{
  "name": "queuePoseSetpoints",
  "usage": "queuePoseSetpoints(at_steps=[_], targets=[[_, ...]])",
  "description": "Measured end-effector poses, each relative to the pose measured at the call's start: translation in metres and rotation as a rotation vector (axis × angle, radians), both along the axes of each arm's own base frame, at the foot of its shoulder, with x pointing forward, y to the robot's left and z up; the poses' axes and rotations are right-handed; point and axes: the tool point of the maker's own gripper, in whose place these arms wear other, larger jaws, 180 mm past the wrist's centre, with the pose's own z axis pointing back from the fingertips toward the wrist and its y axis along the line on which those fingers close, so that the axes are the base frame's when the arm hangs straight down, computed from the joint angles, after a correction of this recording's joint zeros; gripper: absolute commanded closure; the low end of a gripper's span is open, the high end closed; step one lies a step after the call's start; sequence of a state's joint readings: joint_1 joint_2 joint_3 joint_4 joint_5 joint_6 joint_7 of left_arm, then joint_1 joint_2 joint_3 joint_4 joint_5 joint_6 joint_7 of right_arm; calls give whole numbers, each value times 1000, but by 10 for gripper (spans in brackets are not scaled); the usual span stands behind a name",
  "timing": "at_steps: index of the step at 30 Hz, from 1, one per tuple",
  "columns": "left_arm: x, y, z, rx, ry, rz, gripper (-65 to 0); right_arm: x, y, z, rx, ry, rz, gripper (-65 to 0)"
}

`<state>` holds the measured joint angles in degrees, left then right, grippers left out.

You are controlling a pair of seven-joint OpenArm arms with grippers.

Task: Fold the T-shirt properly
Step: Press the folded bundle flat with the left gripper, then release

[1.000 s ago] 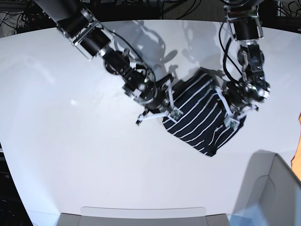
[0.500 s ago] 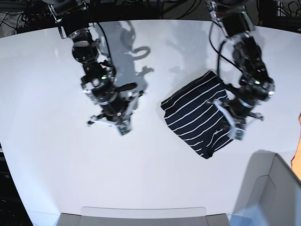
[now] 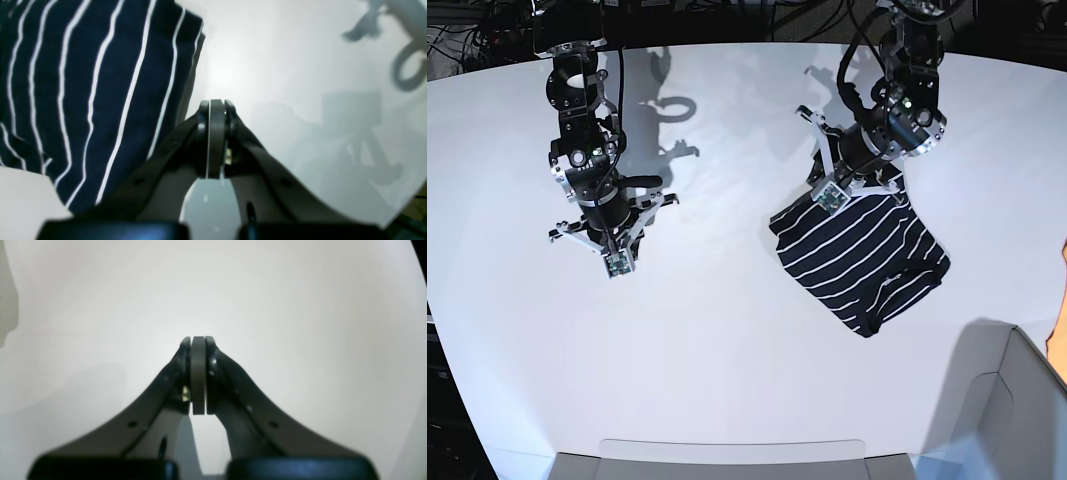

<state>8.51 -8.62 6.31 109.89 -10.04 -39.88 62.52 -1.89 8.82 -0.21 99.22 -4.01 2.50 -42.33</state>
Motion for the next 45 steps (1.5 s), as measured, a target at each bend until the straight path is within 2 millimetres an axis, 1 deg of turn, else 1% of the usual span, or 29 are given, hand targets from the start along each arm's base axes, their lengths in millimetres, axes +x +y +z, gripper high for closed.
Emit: queuePoseSetpoints(at_steps=[3, 5, 8, 9, 10, 11, 13, 15, 17, 19, 20, 22, 23, 25, 27, 28, 29, 33, 35, 36, 37, 39, 41, 42, 43, 44, 45], targets=[[-8, 9, -22, 31, 67, -10, 0, 2, 9, 2, 21, -6, 14, 0], [-8, 16, -34, 51, 106, -13, 0, 2, 8, 2, 21, -6, 12, 0], [1, 32, -49, 77, 138, 3, 0, 0, 8, 0, 20, 1, 11, 0], [4, 41, -51, 84, 140, 16, 0, 0, 8, 0, 21, 0, 12, 0], [8, 55, -51, 89, 143, 51, 0, 1, 8, 1, 21, -2, 12, 0], [12, 71, -50, 90, 140, 104, 0, 1, 8, 1, 21, -4, 13, 0], [25, 107, -42, 85, 117, 270, 0, -1, 8, 0, 19, 1, 12, 0], [44, 147, -24, 88, 60, 426, 0, -4, 6, -3, 10, 9, 11, 0], [56, 166, -7, 86, 7, 479, 0, -9, 7, -5, 14, 13, 10, 0], [60, 175, 0, 79, -20, 507, 0, -10, 8, -6, 15, 18, 14, 0], [60, 177, 1, 72, -24, 516, 0, -10, 8, -6, 15, 18, 13, 0], [54, 173, -2, 72, -5, 515, 0, -11, 8, -7, 15, 20, 13, 0], [52, 170, 0, 73, -13, 507, 0, -13, 8, -9, 15, 25, 13, 0], [57, 159, 18, 56, -70, 496, 0, -15, 6, -11, 15, 31, 9, 0], [67, 143, 40, 4, -146, 507, 0, -14, 5, -10, 13, 30, 7, 0], [71, 131, 48, -30, -175, 501, 0, -15, 5, -11, 13, 31, 7, 0], [74, 113, 53, -67, -190, 474, 0, -15, 5, -11, 13, 31, 8, 0], [71, 48, 44, -107, -142, 312, 0, -17, 3, -13, 7, 36, 7, 0], [73, 25, 41, -129, -143, 249, 0, -18, 2, -14, 6, 41, 7, 0], [74, 18, 37, -148, -144, 235, 0, -18, 2, -14, 5, 41, 7, 0], [74, 14, 28, -156, -122, 229, 0, -18, 2, -14, 4, 41, 7, 0], [69, 15, 3, -151, -47, 242, 0, -19, 2, -14, 6, 40, 8, 0], [59, 21, -26, -129, 40, 256, 0, -23, 1, -18, 1, 51, 9, 0], [52, 28, -39, -109, 75, 253, 0, -24, -2, -19, -7, 56, 10, 0], [48, 38, -48, -89, 100, 248, 0, -24, -5, -19, -17, 55, 10, 0], [47, 48, -51, -72, 96, 258, 0, -24, -7, -18, -21, 54, 7, 0], [51, 57, -50, -66, 74, 259, 0, -25, -7, -19, -20, 54, 5, 0]])
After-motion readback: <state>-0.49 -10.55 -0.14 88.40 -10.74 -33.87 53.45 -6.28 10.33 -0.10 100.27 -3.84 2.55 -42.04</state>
